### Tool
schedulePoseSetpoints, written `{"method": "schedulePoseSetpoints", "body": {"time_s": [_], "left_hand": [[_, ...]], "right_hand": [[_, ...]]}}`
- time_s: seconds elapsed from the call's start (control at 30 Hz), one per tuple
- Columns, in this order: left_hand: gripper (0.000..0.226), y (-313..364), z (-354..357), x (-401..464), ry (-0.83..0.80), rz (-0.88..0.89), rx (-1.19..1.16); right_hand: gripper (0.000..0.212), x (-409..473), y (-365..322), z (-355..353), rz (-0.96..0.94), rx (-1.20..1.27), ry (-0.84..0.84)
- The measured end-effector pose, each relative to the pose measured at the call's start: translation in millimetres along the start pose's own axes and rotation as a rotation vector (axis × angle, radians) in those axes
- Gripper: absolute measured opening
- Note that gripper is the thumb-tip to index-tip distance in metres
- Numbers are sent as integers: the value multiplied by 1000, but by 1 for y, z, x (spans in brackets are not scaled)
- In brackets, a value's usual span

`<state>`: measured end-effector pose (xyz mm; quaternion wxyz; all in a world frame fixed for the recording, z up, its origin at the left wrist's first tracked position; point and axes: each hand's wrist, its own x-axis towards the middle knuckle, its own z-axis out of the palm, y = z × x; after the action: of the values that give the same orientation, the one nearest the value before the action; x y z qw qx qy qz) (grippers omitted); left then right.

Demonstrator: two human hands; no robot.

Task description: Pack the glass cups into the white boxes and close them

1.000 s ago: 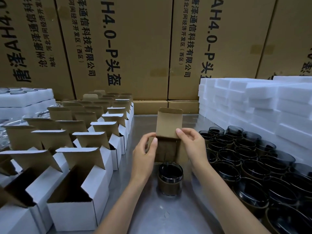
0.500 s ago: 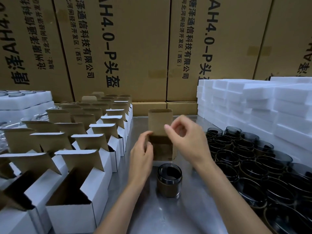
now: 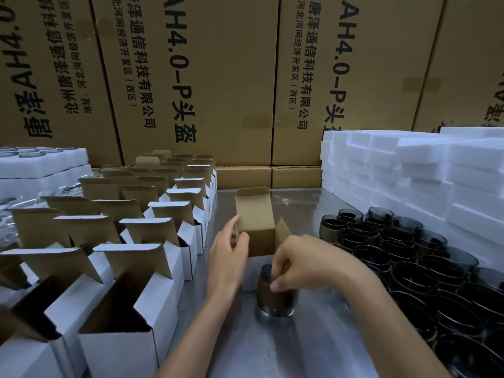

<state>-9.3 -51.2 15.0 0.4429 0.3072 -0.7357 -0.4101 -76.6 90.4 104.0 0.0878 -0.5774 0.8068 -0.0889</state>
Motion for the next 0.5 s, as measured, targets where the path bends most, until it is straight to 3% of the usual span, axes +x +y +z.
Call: {"method": "schedulePoseSetpoints", "body": {"time_s": [0.1,0.17,0.23,0.33,0.5], "left_hand": [[38,-4,2,-1,7,17,-38],[45,-5,5,-4,7,31,-96],[57,-4,8,-6,0,40,-112],[60,-4,10,-7,12,37,-134],[70,-3,12,-11,17,13,-147]], "right_hand": [[10,-6,8,-18,-64,380,94],[8,-8,13,-25,-115,712,292],[9,-1,15,-22,-111,859,519],[4,18,10,-1,-27,722,714],[15,34,5,30,-13,152,862]]}}
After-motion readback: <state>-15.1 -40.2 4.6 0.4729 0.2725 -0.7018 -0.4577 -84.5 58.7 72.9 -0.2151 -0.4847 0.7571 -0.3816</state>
